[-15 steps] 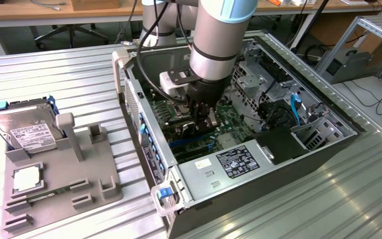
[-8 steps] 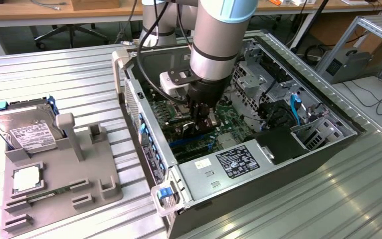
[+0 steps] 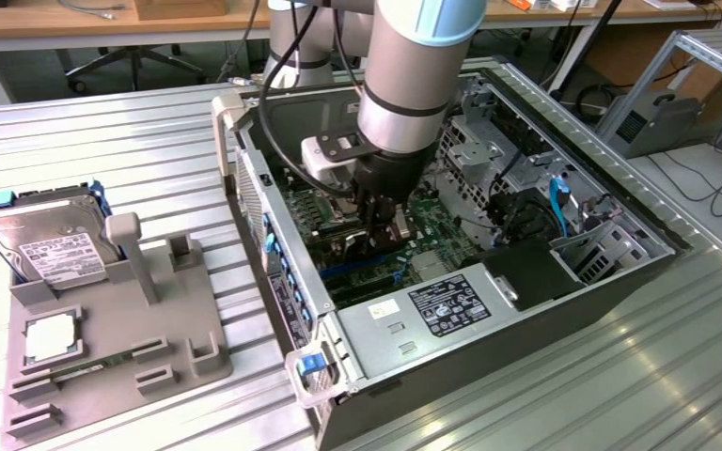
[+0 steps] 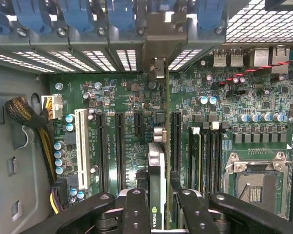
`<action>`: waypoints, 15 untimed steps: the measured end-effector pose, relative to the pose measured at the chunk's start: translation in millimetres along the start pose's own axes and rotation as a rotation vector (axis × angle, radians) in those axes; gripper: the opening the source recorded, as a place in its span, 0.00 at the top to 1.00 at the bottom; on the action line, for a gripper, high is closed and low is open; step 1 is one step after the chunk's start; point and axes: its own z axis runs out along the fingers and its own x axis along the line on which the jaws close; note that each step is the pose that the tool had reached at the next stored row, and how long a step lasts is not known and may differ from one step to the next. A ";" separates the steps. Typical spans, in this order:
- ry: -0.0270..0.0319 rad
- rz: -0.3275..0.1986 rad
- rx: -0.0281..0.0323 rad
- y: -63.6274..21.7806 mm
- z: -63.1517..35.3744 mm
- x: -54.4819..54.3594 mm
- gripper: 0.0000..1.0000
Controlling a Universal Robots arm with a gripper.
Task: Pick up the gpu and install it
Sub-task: 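Insert the gpu into the slot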
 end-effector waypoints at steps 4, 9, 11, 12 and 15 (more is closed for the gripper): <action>0.0001 0.000 -0.0001 0.3 0.5 0.0 0.73; -0.0001 0.000 0.0000 0.5 0.9 0.0 0.73; -0.0001 0.000 0.0000 0.5 0.9 0.0 0.73; 0.0000 0.000 0.0000 0.4 0.9 0.0 0.73; -0.0001 0.000 0.0000 0.5 0.9 0.1 0.73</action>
